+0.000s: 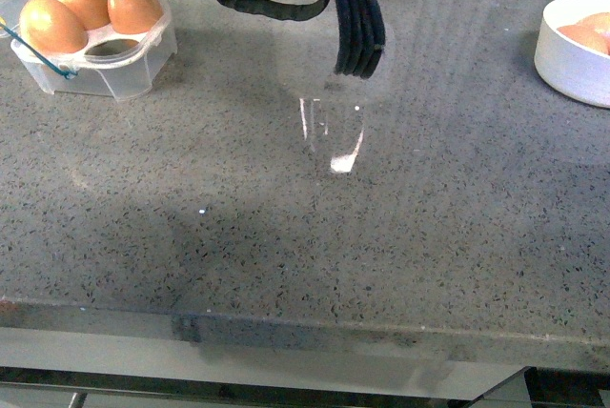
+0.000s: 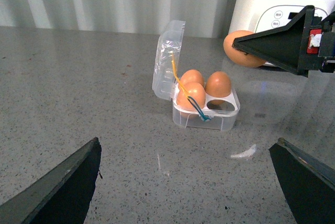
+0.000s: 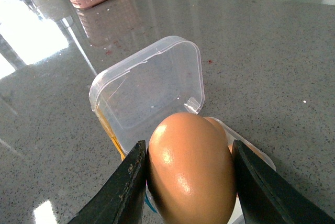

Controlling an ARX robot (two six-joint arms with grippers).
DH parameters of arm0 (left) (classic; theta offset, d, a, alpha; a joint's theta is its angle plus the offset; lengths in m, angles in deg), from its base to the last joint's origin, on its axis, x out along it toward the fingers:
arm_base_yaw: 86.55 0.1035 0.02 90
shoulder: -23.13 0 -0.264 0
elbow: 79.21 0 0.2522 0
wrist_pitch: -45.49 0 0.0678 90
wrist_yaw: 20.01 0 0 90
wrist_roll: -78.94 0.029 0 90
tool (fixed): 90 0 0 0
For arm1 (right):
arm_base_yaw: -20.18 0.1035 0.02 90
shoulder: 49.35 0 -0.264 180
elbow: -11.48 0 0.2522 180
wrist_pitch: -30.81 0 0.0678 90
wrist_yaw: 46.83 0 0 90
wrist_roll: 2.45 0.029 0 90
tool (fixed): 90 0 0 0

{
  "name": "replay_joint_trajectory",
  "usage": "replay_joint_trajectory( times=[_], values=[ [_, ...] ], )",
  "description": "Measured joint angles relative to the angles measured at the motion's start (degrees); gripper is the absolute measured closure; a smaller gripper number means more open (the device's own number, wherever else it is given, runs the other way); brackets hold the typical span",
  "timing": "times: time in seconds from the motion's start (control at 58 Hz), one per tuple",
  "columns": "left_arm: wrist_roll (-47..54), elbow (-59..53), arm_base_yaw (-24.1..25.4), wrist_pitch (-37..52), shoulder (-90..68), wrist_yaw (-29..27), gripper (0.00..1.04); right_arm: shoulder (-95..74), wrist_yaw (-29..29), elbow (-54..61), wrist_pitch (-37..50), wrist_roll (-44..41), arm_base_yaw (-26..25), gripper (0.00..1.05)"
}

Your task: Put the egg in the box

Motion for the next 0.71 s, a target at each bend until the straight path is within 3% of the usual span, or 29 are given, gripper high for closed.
replay_joint_trajectory(
  times=[0.707],
  values=[
    [0.0,0.0,0.0,0.0,0.0,0.0,0.07,-4.0,0.4,-3.7,-1.6,2.4,0.9,0.64]
  ],
)
